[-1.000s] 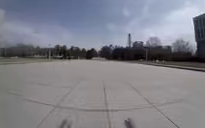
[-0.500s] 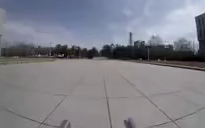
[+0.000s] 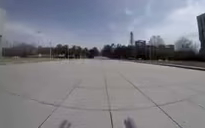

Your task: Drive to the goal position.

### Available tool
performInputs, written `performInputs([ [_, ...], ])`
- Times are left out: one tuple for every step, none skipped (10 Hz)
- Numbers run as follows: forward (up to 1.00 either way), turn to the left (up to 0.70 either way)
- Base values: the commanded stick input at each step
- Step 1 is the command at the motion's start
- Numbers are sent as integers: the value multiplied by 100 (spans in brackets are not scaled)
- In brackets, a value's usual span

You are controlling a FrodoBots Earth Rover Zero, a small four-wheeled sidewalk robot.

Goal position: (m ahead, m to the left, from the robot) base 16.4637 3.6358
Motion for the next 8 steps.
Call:
performInputs([
  [85, 0],
  [85, 0],
  [85, 0],
  [85, 0],
  [85, 0],
  [85, 0],
  [85, 0],
  [85, 0],
])
